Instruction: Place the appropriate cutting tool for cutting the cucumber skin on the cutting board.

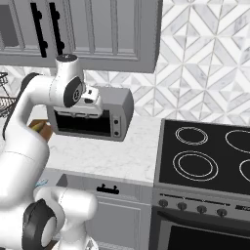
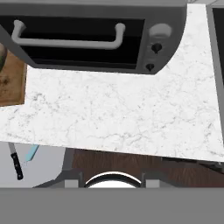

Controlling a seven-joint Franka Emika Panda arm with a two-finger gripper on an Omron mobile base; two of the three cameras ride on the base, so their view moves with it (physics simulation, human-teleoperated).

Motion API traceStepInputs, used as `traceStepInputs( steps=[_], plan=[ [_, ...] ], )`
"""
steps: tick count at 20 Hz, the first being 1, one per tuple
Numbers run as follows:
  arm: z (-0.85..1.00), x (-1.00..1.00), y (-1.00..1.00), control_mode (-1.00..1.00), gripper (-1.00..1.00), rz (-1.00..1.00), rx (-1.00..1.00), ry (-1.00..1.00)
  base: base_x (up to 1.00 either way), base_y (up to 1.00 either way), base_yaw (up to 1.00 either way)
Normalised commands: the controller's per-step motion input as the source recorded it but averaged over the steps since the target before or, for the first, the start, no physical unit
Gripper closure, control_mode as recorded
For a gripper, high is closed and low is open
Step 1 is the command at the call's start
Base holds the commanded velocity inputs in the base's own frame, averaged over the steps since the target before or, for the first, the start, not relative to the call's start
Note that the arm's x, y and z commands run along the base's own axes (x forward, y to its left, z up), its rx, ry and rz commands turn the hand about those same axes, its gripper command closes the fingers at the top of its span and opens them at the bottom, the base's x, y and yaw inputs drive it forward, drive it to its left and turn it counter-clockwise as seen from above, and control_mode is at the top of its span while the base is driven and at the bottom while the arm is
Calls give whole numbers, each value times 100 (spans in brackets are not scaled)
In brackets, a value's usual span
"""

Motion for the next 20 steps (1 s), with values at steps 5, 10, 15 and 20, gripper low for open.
traceStepInputs(
  steps=[5,10,15,20],
  plan=[
    [-15,-39,16,-100,-100,0,0,0,0,0,0],
    [-69,-81,98,-100,-100,0,0,0,0,0,0],
    [-72,-27,100,-100,-100,0,2,6,0,0,0],
    [-79,-15,100,-100,-100,-2,15,5,0,0,0]
  ],
)
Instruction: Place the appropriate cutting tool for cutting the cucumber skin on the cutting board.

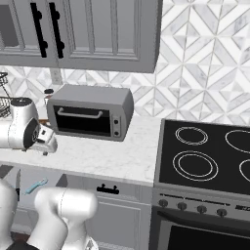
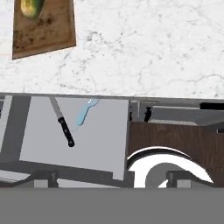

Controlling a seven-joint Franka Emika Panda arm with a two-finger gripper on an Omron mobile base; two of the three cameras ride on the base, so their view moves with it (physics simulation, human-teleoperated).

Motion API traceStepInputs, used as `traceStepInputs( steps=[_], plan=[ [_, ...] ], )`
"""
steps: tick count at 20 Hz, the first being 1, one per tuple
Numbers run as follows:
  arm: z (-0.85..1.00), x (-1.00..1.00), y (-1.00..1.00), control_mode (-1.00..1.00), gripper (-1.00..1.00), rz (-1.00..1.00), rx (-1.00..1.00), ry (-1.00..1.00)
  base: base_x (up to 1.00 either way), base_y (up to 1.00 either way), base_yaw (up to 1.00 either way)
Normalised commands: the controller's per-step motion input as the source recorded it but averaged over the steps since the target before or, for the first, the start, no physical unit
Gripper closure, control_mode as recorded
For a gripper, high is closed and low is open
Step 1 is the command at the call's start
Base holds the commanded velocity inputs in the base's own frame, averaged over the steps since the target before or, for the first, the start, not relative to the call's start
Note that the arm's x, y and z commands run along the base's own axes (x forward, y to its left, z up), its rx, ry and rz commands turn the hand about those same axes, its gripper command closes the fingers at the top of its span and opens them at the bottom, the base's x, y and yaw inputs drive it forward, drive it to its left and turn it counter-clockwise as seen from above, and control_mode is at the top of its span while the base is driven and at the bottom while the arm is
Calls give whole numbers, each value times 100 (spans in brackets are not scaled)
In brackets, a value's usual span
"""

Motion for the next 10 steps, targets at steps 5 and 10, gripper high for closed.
traceStepInputs(
  steps=[5,10],
  plan=[
    [-80,-16,92,-100,-100,-2,14,4,0,0,0],
    [-77,-12,92,-100,-100,-3,4,5,0,0,0]
  ],
)
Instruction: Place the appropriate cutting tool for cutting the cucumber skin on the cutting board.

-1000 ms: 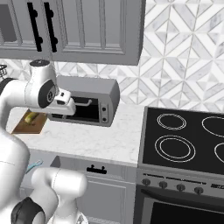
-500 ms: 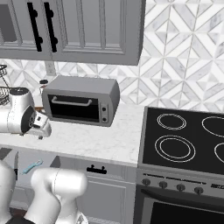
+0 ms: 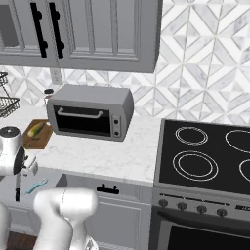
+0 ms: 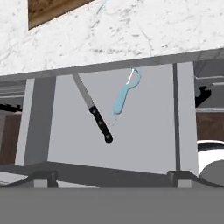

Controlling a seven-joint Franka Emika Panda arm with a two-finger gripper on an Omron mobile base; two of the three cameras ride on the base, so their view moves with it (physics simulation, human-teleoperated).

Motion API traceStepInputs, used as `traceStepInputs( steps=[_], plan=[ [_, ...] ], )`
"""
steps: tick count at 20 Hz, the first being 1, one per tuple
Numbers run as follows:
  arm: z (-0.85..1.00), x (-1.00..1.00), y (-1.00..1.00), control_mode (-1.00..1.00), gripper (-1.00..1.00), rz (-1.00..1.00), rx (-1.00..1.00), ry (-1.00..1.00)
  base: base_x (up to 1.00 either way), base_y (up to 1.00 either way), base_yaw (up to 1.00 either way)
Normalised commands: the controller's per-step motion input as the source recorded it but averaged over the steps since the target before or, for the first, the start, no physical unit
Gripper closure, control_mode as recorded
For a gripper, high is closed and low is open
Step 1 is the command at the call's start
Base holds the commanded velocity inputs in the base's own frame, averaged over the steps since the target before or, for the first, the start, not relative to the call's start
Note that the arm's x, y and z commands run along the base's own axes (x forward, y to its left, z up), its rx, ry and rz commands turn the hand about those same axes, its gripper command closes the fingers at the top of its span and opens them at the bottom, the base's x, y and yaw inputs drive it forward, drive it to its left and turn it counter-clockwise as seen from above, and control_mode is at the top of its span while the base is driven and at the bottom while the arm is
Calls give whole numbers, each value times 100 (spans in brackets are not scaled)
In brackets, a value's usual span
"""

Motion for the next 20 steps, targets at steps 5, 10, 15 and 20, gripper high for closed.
traceStepInputs(
  steps=[5,10,15,20],
  plan=[
    [-51,-7,42,-100,-100,-1,0,2,0,0,0],
    [-51,-3,26,-100,-100,-5,0,0,0,0,0],
    [-38,12,22,-100,-100,-6,0,0,0,0,0],
    [-16,9,21,-100,-100,-3,-4,0,0,0,0]
  ],
)
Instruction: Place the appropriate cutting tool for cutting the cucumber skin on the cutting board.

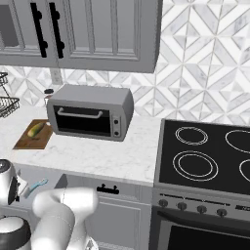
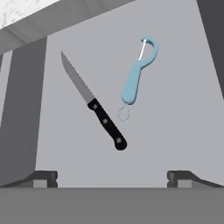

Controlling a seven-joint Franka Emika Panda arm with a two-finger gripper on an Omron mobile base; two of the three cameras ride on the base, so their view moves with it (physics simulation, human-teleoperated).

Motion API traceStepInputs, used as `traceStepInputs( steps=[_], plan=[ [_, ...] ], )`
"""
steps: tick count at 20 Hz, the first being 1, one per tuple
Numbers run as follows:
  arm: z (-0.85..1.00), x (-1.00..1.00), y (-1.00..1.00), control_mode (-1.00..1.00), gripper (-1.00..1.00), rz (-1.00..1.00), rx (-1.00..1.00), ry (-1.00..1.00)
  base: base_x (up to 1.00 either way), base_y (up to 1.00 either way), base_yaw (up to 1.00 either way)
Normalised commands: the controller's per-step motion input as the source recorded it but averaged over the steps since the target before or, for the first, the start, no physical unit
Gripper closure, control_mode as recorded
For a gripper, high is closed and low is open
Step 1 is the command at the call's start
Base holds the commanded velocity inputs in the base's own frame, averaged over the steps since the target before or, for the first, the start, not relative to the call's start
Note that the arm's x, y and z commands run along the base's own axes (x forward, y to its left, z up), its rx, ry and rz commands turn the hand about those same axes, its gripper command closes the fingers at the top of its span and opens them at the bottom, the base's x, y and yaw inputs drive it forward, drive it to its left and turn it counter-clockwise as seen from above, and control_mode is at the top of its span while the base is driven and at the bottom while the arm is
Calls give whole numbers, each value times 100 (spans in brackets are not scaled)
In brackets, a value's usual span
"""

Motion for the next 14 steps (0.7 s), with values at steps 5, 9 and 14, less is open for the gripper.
traceStepInputs(
  steps=[5,9,14],
  plan=[
    [-7,11,15,-100,-100,0,-7,2,0,0,0],
    [-6,28,3,-100,-100,0,-7,7,0,0,0],
    [-20,17,2,-100,-100,0,-4,8,0,0,0]
  ],
)
